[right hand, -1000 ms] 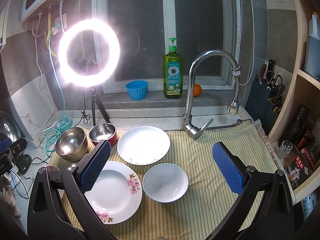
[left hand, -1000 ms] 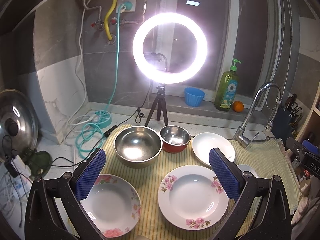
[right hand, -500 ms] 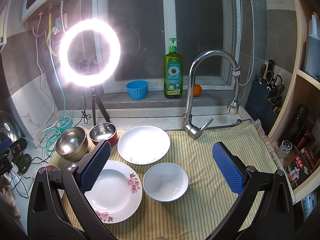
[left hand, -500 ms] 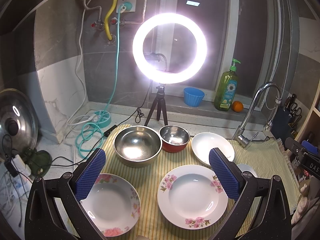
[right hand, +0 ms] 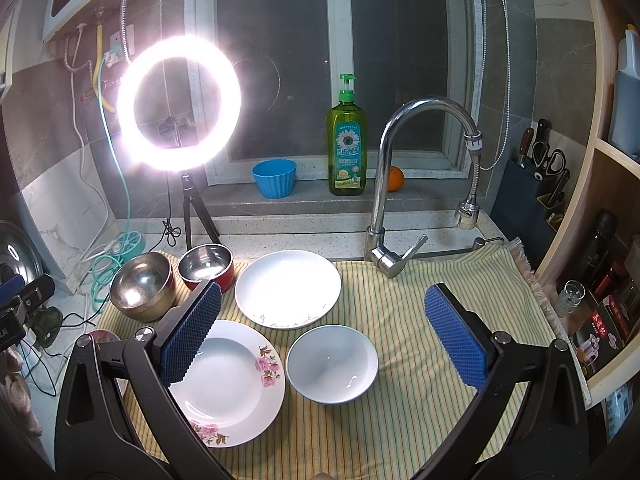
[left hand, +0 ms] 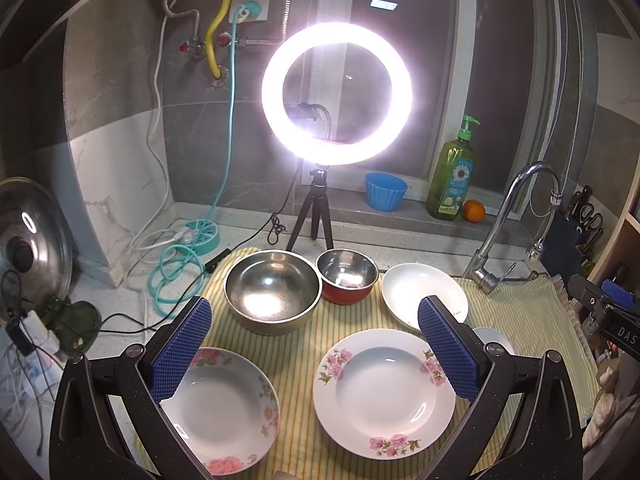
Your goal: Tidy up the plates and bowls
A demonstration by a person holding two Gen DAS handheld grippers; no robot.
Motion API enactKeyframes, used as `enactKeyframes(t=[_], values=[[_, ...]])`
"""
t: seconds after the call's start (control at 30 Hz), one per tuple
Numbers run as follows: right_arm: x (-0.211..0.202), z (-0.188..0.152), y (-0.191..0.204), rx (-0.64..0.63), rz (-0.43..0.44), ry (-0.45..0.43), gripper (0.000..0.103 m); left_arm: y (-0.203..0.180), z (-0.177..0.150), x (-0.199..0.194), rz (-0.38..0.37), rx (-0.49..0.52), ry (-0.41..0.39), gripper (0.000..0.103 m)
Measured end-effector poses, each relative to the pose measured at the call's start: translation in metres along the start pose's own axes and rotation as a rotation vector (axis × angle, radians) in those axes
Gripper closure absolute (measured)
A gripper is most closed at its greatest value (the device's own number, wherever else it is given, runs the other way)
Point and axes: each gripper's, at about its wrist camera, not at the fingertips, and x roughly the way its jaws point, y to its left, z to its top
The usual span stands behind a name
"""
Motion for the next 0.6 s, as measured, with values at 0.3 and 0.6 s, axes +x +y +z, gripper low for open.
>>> enactKeyframes(t=[0.3,0.6], values=[[0.004,0.000,0.001,0.000,0.003,0.002,0.000,0.002,0.000,0.003,-0.003,-0.003,0.006,0.001],[0.014,-0.004,0.004,0.001,0.004,0.021,0.000,0.003,0.000,0.012,-0.013,0.004,0.024,0.001]])
